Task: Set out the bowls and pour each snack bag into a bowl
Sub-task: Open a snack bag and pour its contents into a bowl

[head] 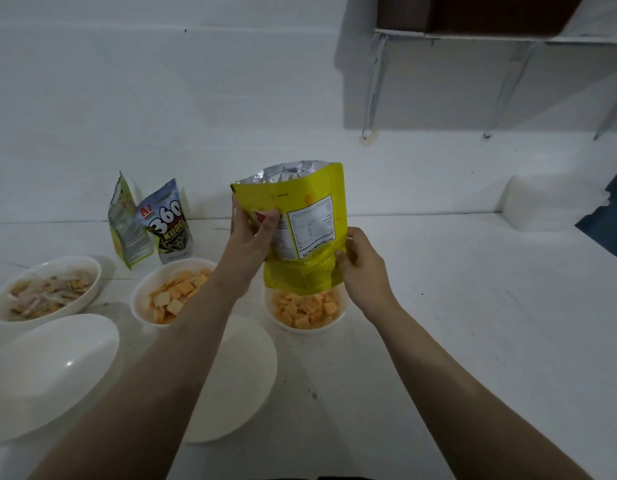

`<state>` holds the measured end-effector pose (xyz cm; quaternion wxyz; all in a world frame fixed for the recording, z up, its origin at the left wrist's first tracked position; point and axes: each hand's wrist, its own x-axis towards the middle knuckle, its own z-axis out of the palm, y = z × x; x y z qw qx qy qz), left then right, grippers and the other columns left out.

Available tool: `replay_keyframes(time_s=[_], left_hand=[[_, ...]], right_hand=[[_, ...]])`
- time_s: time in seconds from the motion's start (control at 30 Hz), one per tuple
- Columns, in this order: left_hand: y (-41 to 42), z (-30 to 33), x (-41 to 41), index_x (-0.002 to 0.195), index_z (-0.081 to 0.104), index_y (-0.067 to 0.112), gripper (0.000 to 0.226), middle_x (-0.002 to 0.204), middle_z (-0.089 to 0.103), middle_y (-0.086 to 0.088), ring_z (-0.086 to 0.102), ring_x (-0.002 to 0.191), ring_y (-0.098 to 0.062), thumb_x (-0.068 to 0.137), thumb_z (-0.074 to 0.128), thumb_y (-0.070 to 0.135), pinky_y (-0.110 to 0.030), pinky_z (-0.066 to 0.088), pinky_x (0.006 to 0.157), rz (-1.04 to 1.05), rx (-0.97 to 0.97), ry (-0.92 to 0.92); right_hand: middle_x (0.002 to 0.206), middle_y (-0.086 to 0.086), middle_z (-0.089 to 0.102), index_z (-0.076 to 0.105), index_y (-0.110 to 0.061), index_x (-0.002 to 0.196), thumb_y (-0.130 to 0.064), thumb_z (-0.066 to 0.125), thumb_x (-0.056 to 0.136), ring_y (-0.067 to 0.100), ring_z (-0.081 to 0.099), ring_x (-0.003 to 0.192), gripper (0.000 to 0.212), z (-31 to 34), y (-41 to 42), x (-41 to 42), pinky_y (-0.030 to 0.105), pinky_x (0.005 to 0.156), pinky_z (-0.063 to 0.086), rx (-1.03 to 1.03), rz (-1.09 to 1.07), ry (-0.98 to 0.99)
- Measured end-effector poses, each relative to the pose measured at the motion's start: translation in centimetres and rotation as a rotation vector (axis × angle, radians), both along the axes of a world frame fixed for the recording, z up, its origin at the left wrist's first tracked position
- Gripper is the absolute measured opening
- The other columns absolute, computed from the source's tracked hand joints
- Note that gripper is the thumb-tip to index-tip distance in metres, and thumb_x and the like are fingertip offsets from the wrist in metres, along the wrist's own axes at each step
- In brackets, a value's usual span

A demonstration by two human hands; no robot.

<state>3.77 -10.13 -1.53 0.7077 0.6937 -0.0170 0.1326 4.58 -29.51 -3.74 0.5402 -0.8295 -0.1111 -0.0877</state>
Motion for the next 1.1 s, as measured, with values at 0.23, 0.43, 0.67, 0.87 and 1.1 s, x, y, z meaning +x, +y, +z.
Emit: replay_keyframes(time_s=[0.23, 0.43, 0.67, 0.87, 1.1], left_hand=[[0.1, -0.4, -0.4, 0.148, 0.018, 0.02, 0.112, 0.14, 0.052, 0.001, 0.058, 0.123, -0.014, 0.064, 0.089, 0.04, -0.037, 0.056, 0.092, -0.015, 0.08, 0.0], [0.6, -1.0, 0.0, 0.15, 0.018, 0.029, 0.12, 0.147, 0.046, -0.001, 0.051, 0.131, -0.021, 0.058, 0.093, 0.043, -0.047, 0.051, 0.099, 0.0, 0.075, 0.002], [0.4, -1.0, 0.0, 0.15, 0.018, 0.035, 0.122, 0.146, 0.047, 0.003, 0.051, 0.131, -0.02, 0.054, 0.092, 0.052, -0.05, 0.05, 0.1, -0.028, 0.046, -0.03], [0.4, 0.2, -0.3, 0.139, 0.045, 0.037, 0.089, 0.119, 0.066, 0.001, 0.065, 0.1, -0.015, 0.062, 0.076, 0.068, -0.045, 0.057, 0.073, -0.193, -0.237, 0.002], [-0.3, 1.7, -0.1, 0.106, 0.062, 0.008, 0.048, 0.089, 0.069, -0.006, 0.065, 0.062, -0.009, 0.07, 0.074, 0.037, -0.019, 0.049, 0.048, -0.052, -0.27, -0.076]], right_hand=[[0.117, -0.007, 0.066, 0.057, -0.023, 0.119, -0.011, 0.054, 0.093, 0.014, 0.06, 0.109, 0.03, 0.2, 0.2, 0.1, 0.039, 0.094, 0.051, 0.001, 0.061, 0.082], [0.124, -0.009, 0.065, 0.053, -0.029, 0.13, -0.029, 0.059, 0.095, 0.007, 0.062, 0.113, 0.035, 2.8, 0.5, -0.2, 0.026, 0.09, 0.052, 0.382, 0.182, 0.078], [0.121, -0.013, 0.065, 0.054, -0.028, 0.13, -0.033, 0.046, 0.103, -0.003, 0.061, 0.11, 0.029, 4.4, 0.7, -0.2, 0.017, 0.089, 0.05, 0.45, 0.206, 0.03], [0.118, -0.004, 0.069, 0.057, -0.022, 0.127, -0.031, 0.053, 0.1, 0.011, 0.065, 0.111, 0.028, 3.9, 0.2, 0.1, 0.036, 0.094, 0.054, 0.387, 0.174, -0.037], [0.127, -0.002, 0.067, 0.053, -0.024, 0.135, -0.034, 0.067, 0.09, 0.013, 0.063, 0.117, 0.048, 4.0, -0.5, 0.5, 0.033, 0.096, 0.053, 0.56, 0.301, 0.077]])
